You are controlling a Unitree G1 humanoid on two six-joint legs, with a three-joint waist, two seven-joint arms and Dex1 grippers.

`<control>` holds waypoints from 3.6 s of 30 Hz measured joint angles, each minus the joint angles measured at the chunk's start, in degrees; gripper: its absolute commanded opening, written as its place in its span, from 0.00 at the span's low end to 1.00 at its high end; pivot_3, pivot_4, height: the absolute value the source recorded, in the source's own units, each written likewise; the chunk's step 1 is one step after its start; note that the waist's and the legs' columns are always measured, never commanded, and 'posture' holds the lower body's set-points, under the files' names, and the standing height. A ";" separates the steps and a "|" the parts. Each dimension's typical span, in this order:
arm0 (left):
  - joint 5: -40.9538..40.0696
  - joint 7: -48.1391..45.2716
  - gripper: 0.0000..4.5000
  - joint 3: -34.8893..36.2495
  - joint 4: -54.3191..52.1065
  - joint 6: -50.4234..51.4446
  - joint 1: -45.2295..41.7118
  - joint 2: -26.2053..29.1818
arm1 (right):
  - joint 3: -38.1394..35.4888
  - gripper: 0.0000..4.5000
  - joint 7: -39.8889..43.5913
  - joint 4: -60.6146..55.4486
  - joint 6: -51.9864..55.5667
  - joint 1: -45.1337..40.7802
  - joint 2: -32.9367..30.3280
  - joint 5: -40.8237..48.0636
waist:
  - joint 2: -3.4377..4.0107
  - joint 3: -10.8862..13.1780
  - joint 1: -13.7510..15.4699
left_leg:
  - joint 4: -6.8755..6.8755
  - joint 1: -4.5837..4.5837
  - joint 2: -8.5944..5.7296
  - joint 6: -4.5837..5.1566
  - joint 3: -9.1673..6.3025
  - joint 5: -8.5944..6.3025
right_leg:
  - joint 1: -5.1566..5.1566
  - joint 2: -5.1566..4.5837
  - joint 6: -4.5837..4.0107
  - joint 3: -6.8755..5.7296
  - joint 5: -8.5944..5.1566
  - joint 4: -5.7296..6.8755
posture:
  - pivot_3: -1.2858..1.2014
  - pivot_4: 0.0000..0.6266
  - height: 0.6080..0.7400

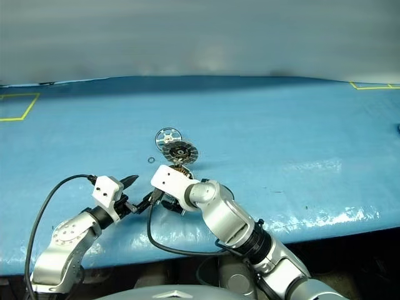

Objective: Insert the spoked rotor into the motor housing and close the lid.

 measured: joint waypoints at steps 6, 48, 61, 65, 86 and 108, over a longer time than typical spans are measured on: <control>-1.07 -0.45 1.00 -0.01 -0.08 0.12 0.00 0.03 | -0.05 0.99 -0.88 -1.57 2.51 -0.90 -0.25 2.40 | 0.01 0.02 0.68 | 0.03 -0.20 0.00 -0.10 0.01 -0.06 | -0.15 0.00 0.02 0.01 -0.01 -0.04 | 0.52 0.24 1.00; -0.04 -7.17 1.00 -0.28 26.08 -0.07 -26.37 4.19 | -27.51 0.87 -11.38 -20.22 -23.87 32.67 -7.37 16.74 | -0.09 0.49 2.56 | 0.23 -0.40 -0.03 -0.29 0.00 -0.18 | -0.15 0.02 0.26 0.05 -0.19 -0.03 | 0.52 0.24 1.00; 7.74 -12.05 1.00 -7.26 47.72 -5.86 -40.47 1.86 | -26.92 0.87 -14.12 -19.62 -24.12 32.79 -7.88 16.57 | -0.09 0.49 2.63 | 0.26 -0.43 -0.04 -0.29 -0.02 -0.18 | -0.14 0.03 0.53 0.05 -0.03 -0.03 | 0.52 0.24 1.00; 10.49 -10.36 1.00 -8.03 50.56 -8.13 -42.46 1.36 | -26.93 0.87 -14.92 -19.62 -24.11 32.86 -7.98 16.59 | -0.09 0.49 2.61 | 0.33 -0.41 -0.05 -0.29 -0.02 -0.18 | -0.08 0.03 0.58 0.06 0.00 -0.03 | 0.52 0.24 1.00; 9.88 -10.23 0.14 -5.67 33.13 -3.80 -27.94 4.34 | -27.59 0.86 -16.79 -19.50 -22.44 31.81 -7.71 16.86 | -0.01 0.40 2.09 | 0.30 -0.07 -0.01 -0.28 0.05 -0.18 | 0.10 0.06 0.57 0.20 0.01 0.08 | 0.52 0.24 1.00; -3.66 -29.32 0.14 -11.94 1.28 13.59 -27.85 13.50 | -25.40 0.86 -16.04 -19.14 -21.09 30.50 -9.38 17.24 | -0.07 0.52 2.35 | 0.35 -0.29 -0.01 -0.27 0.05 -0.19 | -0.04 0.08 0.48 0.17 -0.06 0.04 | 0.52 0.24 1.00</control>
